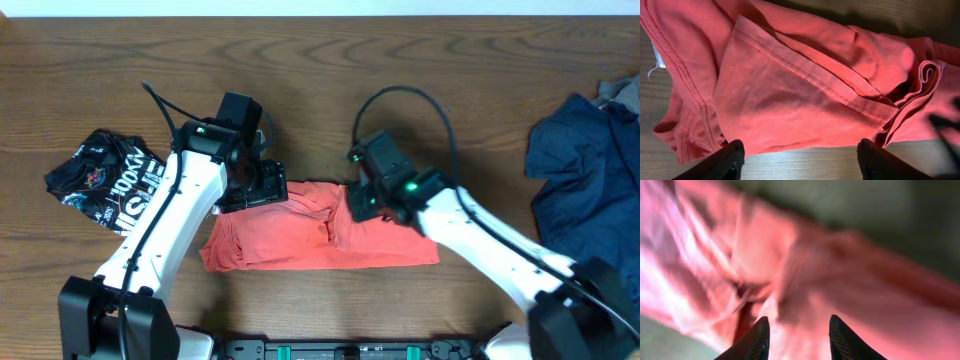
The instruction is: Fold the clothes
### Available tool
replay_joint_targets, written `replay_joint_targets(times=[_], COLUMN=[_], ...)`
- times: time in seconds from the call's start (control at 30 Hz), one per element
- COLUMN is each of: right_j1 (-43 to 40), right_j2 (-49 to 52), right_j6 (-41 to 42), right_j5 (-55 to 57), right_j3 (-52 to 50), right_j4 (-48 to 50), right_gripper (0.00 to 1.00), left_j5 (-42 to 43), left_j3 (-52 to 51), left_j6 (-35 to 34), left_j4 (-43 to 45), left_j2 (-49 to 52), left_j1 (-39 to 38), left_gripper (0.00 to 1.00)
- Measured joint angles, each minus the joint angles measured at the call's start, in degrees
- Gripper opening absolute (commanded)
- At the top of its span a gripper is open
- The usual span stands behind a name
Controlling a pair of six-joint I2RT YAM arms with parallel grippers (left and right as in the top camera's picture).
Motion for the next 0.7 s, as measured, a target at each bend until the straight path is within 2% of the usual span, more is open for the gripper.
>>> replay_joint_targets(times=[0.13,0.17,0.23,0.27,0.5,0.7], right_j1=[4.81,5.73,6.71,6.91,7.34,7.93], right_j2=[4.07,4.85,6.29,6.75,7.96,7.96], right_j6=[3.04,3.76,5.60,5.92,9.53,8.48], right_j5=[-0.59,-0.26,0.81,1.11,2.47,0.17], right_j3=[0.00,0.00,0.00,0.00,0.00,0.00], right_j4=[-0.37,-0.52,-1.18,-1.36,-3.04,-3.67], right_gripper=[0.36,0.29,0.07,0.03,0.01,0.01], left_j5=[0.00,0.02,0.02,0.02,0.00,0.00], left_j3=[0.00,0.00,0.00,0.00,0.00,0.00], left_j6=[0.00,0.00,0.00,0.00,0.00,0.00], left_j4=[0.00,0.00,-0.02,0.00,0.00,0.13], left_j2=[0.00,0.00,0.00,0.00,0.00,0.00], left_j1=[0.02,0.00,0.00,0.00,0.00,0.00], left_gripper=[0.74,0.74,0.74,0.74,0.74,0.74])
